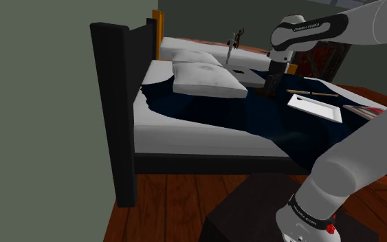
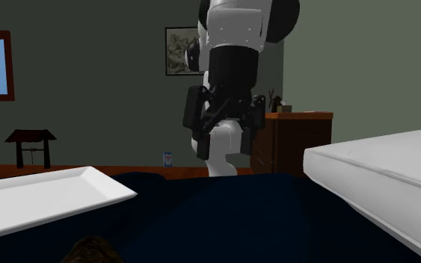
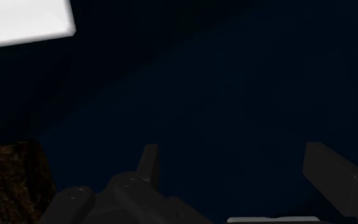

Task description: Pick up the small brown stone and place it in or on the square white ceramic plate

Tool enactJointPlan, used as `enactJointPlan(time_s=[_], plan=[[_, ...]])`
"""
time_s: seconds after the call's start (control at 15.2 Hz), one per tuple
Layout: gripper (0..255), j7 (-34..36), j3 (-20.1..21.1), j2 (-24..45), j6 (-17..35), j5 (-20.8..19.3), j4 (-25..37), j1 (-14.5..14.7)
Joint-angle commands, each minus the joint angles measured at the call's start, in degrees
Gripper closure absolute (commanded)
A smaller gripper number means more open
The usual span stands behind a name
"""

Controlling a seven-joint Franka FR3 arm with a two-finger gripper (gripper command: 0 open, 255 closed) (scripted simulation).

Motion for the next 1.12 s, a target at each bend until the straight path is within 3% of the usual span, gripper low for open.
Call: enactJointPlan(time_s=[0.0, 0.53, 0.92, 1.06], plan=[[0, -2.85, -2.11, 3.77, 1.47, 1.22, 2.9, -0.4], [0, -15.06, -8.49, 20.44, 3.66, 10.67, 17.72, -4.04], [0, -23.25, -9.71, 34.56, 1.39, 20.12, 32.82, -10.82], [0, -23.33, -9.46, 34.73, 2.85, 20.21, 31.52, -10.91]])
